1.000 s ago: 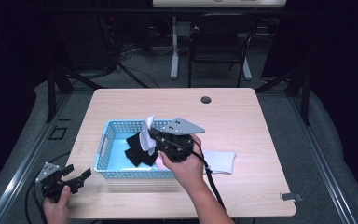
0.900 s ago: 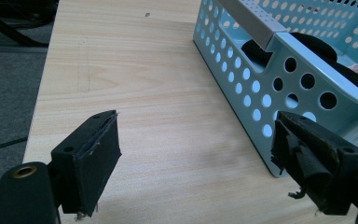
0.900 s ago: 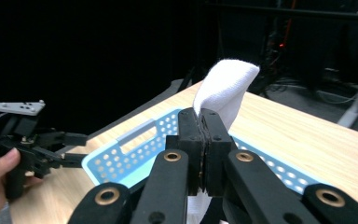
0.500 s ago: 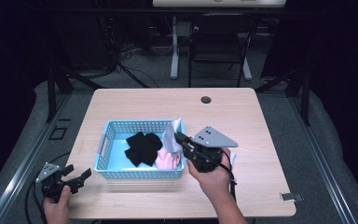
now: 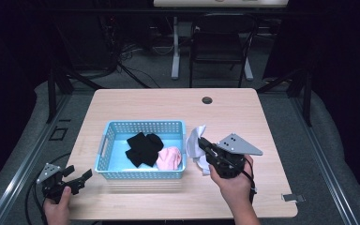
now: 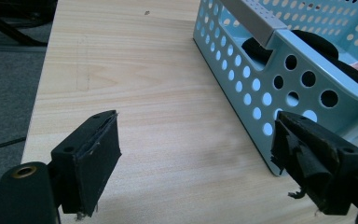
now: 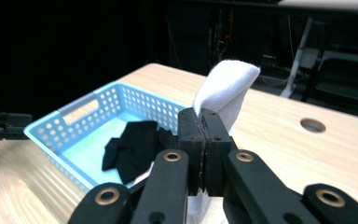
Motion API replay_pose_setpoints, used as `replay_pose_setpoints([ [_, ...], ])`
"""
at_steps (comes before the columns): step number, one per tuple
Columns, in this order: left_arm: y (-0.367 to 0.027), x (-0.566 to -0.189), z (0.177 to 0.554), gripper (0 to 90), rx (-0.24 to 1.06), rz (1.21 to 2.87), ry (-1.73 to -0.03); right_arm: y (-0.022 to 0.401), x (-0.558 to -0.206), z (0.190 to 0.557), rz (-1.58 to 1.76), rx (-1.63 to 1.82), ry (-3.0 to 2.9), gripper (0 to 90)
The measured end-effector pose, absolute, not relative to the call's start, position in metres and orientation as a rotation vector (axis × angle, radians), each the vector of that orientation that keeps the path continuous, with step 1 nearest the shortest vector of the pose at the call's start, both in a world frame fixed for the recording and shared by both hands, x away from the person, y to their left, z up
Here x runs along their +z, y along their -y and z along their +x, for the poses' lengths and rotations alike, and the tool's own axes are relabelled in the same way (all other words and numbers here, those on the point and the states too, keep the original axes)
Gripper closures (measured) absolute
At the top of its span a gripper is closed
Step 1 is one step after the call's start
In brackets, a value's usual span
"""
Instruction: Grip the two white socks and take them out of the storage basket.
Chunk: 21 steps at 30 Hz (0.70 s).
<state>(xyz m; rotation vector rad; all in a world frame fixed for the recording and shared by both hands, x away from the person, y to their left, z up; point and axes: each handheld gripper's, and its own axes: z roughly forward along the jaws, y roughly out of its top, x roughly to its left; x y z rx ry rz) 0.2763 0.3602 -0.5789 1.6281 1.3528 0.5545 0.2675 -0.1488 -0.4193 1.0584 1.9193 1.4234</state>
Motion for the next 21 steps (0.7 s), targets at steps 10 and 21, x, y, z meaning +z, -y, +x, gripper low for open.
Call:
replay_pose_setpoints([
  [10,-0.361,-0.579,0.276,15.3,0.560,1.624,-1.351,0.160,-0.454,0.283,1.165,1.343,-1.955,89.3],
  [21,-0.360,-0.579,0.276,15.3,0.554,1.628,-1.355,0.201,-0.511,0.298,1.392,1.184,-1.959,89.1],
])
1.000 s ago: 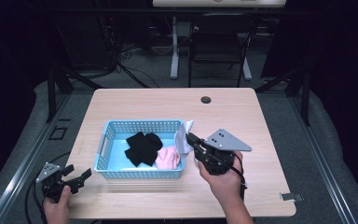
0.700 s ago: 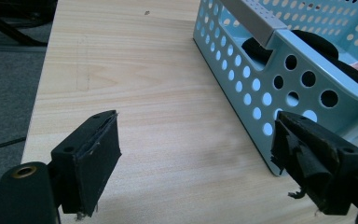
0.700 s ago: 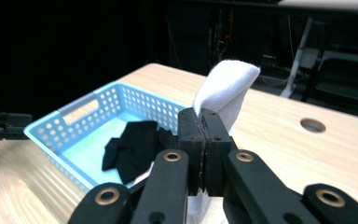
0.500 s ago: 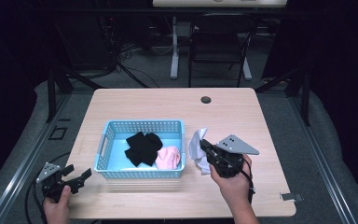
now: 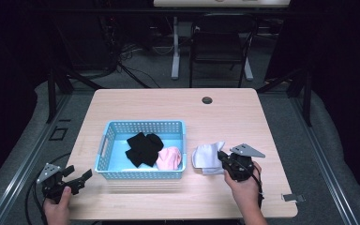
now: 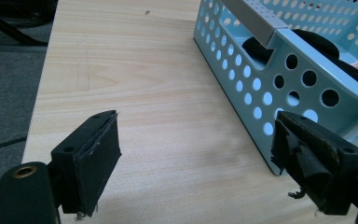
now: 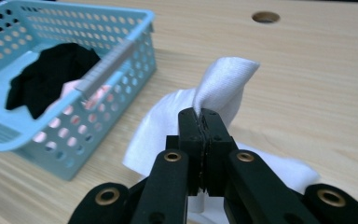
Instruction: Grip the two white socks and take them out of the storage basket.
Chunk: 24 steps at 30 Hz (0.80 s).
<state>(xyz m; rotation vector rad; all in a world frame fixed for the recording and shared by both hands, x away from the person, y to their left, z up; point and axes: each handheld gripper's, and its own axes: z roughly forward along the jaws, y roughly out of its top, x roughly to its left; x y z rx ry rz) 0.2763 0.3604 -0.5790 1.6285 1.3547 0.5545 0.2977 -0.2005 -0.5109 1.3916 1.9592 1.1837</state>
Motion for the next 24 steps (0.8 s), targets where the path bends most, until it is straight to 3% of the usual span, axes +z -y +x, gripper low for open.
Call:
replay_pose_setpoints([
  [12,-0.361,-0.579,0.276,15.3,0.552,1.627,-1.352,0.230,-0.538,0.303,1.541,1.076,-1.936,88.5],
  [16,-0.360,-0.579,0.276,15.3,0.553,1.628,-1.351,0.236,-0.543,0.304,1.583,1.067,-1.906,81.4],
  [17,-0.360,-0.579,0.277,15.3,0.553,1.628,-1.352,0.238,-0.542,0.302,1.586,1.090,-1.880,72.1],
  [18,-0.360,-0.579,0.277,15.3,0.553,1.628,-1.352,0.238,-0.542,0.302,1.586,1.090,-1.880,72.1],
  [19,-0.361,-0.579,0.276,15.3,0.550,1.628,-1.352,0.238,-0.541,0.300,1.552,1.109,-1.838,63.2],
  [24,-0.361,-0.579,0.276,15.3,0.550,1.628,-1.352,0.236,-0.539,0.294,1.465,1.172,-1.770,49.2],
])
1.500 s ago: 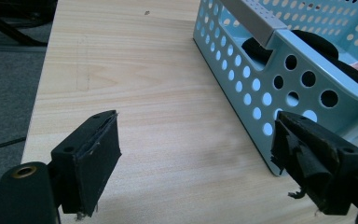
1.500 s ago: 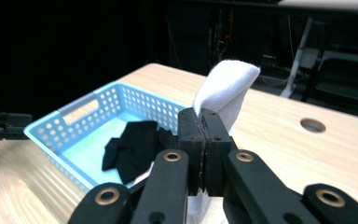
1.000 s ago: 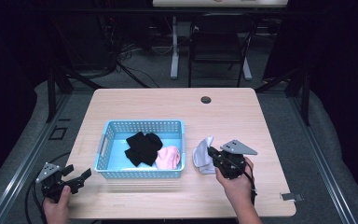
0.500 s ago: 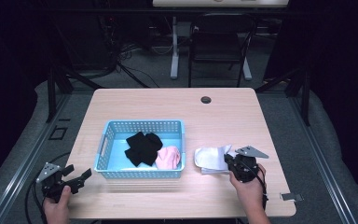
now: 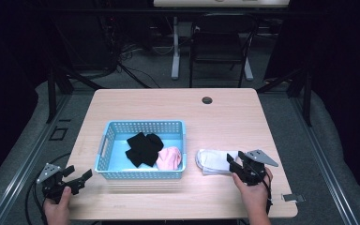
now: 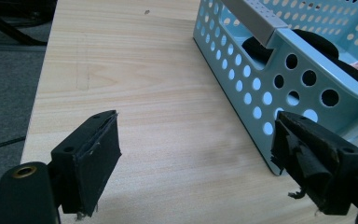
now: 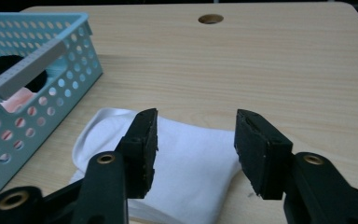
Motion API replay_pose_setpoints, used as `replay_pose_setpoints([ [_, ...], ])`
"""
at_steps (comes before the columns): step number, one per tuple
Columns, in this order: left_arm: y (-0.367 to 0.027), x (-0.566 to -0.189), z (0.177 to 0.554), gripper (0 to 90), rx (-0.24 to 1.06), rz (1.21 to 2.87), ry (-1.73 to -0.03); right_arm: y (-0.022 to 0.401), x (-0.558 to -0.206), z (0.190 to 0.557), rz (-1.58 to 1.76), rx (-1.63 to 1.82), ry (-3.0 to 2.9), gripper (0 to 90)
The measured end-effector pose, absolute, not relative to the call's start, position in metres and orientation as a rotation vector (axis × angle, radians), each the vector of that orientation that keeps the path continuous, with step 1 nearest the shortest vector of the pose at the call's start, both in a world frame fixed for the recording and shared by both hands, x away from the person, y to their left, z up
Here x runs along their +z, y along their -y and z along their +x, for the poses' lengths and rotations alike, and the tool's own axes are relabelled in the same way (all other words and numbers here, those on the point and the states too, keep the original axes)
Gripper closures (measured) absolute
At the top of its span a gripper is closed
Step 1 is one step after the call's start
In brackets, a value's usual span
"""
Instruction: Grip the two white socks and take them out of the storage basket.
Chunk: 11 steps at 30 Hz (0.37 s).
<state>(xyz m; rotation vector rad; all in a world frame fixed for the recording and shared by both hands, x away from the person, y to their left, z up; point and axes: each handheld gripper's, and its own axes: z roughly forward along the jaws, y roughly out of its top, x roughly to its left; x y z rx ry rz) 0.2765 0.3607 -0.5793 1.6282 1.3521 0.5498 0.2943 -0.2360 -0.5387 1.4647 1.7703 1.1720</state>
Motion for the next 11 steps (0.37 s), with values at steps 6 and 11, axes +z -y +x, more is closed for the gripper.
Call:
replay_pose_setpoints([
  [6,-0.361,-0.579,0.276,15.3,0.552,1.632,-1.352,0.225,-0.536,0.289,1.402,1.196,-1.800,45.6],
  [11,-0.361,-0.579,0.277,15.4,0.551,1.628,-1.352,0.211,-0.533,0.284,1.310,1.211,-1.842,44.1],
])
